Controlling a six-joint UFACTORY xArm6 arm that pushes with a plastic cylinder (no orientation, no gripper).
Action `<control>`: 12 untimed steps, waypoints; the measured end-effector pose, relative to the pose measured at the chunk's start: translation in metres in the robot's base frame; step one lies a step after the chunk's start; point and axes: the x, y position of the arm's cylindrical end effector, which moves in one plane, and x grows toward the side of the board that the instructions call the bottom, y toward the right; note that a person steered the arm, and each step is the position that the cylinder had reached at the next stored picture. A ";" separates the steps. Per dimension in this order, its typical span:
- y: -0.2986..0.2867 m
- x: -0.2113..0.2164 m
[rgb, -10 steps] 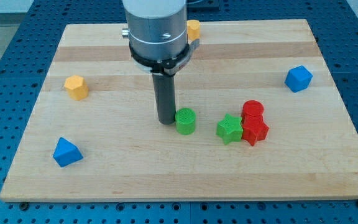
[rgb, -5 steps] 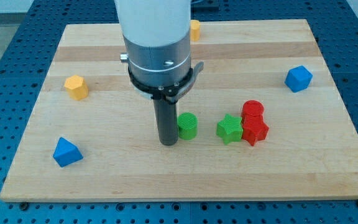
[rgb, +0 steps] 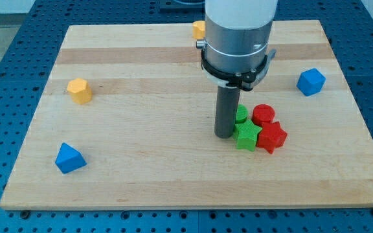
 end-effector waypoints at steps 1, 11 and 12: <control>-0.003 0.000; -0.142 0.016; -0.142 0.047</control>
